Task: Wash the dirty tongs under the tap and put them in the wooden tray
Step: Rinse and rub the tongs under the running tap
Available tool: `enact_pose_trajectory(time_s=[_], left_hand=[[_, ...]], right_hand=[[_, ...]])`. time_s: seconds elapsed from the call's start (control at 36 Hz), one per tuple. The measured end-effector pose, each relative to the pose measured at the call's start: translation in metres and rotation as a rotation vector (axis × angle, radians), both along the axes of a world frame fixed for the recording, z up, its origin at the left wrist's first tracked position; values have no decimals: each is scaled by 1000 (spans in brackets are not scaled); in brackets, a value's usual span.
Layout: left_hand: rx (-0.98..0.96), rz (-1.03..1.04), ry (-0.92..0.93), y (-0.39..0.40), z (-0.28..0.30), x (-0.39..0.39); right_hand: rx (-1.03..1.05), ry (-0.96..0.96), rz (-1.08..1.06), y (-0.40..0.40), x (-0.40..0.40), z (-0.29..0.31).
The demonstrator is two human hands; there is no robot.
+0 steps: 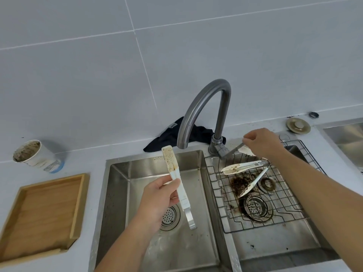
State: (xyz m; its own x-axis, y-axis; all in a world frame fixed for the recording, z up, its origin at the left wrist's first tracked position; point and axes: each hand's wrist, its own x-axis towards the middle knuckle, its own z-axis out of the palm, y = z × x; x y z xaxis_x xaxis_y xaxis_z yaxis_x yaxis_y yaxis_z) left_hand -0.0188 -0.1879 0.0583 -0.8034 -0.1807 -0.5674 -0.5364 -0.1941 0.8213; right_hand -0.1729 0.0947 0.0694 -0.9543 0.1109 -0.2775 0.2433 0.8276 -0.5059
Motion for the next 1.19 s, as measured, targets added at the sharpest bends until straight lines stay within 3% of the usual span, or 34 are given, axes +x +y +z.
enact_pose_trajectory(time_s=[0.28,1.19], left_hand=[[-6,-10,-15,4,-1,0],[17,32,-14,-2,6,8]], right_hand=[[76,-41,38,-5,-12,-12],[24,8,31,-2,0,-26]])
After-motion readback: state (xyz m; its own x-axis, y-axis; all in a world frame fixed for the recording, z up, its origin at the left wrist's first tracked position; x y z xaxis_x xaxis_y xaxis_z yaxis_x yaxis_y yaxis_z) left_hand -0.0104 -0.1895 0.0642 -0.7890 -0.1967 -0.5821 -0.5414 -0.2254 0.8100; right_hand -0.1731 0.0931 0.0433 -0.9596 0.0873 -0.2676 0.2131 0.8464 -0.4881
